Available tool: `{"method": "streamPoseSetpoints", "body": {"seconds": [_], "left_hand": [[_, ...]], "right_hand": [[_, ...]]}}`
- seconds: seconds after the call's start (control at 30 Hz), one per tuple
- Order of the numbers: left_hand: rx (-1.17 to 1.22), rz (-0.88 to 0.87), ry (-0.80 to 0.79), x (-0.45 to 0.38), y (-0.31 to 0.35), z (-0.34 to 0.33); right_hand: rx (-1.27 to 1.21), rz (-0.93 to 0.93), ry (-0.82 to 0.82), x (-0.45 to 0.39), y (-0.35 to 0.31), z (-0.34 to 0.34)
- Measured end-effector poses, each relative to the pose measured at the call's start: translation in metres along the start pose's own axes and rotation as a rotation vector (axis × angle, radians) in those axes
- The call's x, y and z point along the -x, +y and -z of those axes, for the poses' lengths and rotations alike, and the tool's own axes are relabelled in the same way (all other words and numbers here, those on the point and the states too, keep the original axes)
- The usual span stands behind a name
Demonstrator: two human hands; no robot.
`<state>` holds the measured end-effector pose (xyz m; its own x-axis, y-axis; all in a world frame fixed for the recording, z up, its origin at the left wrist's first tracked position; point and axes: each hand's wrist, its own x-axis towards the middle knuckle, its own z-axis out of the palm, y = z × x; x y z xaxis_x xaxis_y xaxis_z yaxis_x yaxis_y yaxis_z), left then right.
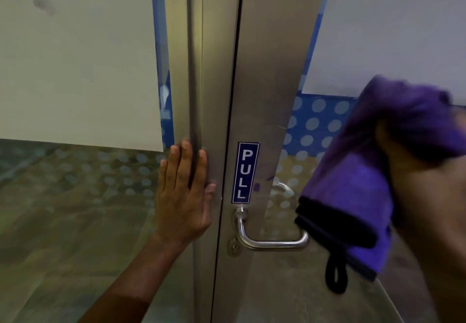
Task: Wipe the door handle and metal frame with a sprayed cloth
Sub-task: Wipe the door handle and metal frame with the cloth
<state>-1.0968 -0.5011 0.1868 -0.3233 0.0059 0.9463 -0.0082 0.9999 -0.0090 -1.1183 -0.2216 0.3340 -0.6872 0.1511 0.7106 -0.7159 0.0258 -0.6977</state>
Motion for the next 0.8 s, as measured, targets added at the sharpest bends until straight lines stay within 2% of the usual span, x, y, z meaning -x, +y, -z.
{"method": "streamPoseSetpoints", "body": {"seconds": [0.03, 0.13, 0.2, 0.23, 0.3, 0.4, 0.53, 0.63, 0.8], "left_hand": [[0.001, 0.005, -0.001, 0.0, 0.001, 0.0], [0.001, 0.005, 0.001, 0.001, 0.002, 0.001], [-0.003, 0.002, -0.008, 0.0, 0.001, 0.001], [0.001, -0.001, -0.009, 0.0, 0.0, 0.001], [-0.001, -0.007, -0.002, 0.001, 0.0, 0.0], [-0.003, -0.005, -0.007, 0.001, 0.0, 0.0], [0.001, -0.005, -0.012, 0.001, 0.0, -0.001], [0.0, -0.006, -0.007, 0.001, 0.0, 0.0], [-0.002, -0.012, 0.002, 0.001, 0.0, -0.001]], "right_hand": [[-0.055, -0.081, 0.008, -0.006, 0.002, 0.008], [-0.362, -0.501, -0.026, 0.016, 0.024, 0.019], [-0.333, -0.555, 0.035, 0.039, 0.042, 0.015], [-0.269, -0.518, 0.071, 0.047, 0.047, 0.01], [-0.148, -0.284, 0.086, 0.051, 0.05, -0.001], [0.004, 0.054, -0.009, 0.053, 0.055, -0.018], [0.446, 0.486, -0.138, 0.059, 0.067, -0.043], [0.596, 0.603, -0.23, 0.069, 0.077, -0.059], [0.756, 0.685, -0.394, 0.082, 0.088, -0.053]]}}
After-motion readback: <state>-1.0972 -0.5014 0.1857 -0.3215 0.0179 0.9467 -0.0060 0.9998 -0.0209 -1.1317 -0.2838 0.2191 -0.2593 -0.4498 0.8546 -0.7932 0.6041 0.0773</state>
